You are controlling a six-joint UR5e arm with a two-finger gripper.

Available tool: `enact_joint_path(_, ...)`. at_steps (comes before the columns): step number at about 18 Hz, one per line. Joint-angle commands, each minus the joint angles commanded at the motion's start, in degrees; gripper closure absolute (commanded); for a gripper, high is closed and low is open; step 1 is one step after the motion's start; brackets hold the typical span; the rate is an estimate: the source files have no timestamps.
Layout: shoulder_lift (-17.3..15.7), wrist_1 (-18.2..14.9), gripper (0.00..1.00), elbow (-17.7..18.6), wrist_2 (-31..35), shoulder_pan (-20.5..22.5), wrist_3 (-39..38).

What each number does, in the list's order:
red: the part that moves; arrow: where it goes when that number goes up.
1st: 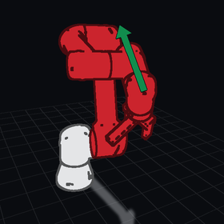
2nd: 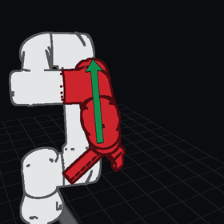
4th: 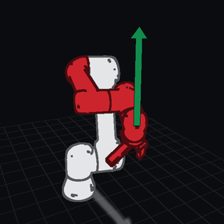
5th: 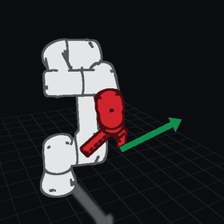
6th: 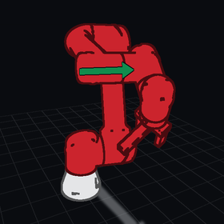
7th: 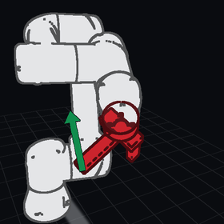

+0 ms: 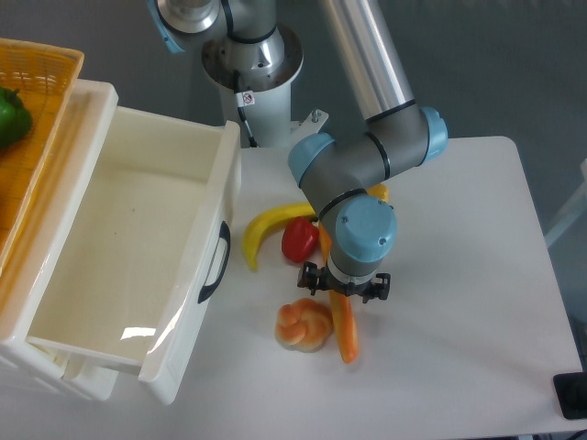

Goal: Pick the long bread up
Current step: 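Close the gripper around the upper end of the bread stick, then lift the gripped bread stick up off the table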

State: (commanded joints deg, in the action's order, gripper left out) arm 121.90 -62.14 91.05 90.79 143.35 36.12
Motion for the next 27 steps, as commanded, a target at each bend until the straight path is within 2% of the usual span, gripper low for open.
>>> enact_joint_path(3,0.0,-0.2,0.44,-0.3,0.0,0.0,0.1)
enact_joint_path(4,0.0,-0.2,0.63,-0.3,0.0,0.0,0.1)
enact_joint_path(5,0.0,-0.3,0.87,-0.5,-0.1,0.0,0.1)
enact_joint_path(6,-0.1,-0.3,1.0,-0.7,-0.2,0.1,0.3)
enact_joint_path(15,-1.7,-1.3,1.0,-4.4,-0.3,-0.1,0.4)
enact_joint_path(17,-2.6,-2.5,1.0,-5.0,-0.3,-0.1,0.7)
enact_joint_path(22,-6.7,-6.1,1.0,-5.3,-0.3,1.7,12.0)
enact_joint_path(27,-8.9,-7.1,1.0,-5.9,-1.9,2.3,15.8)
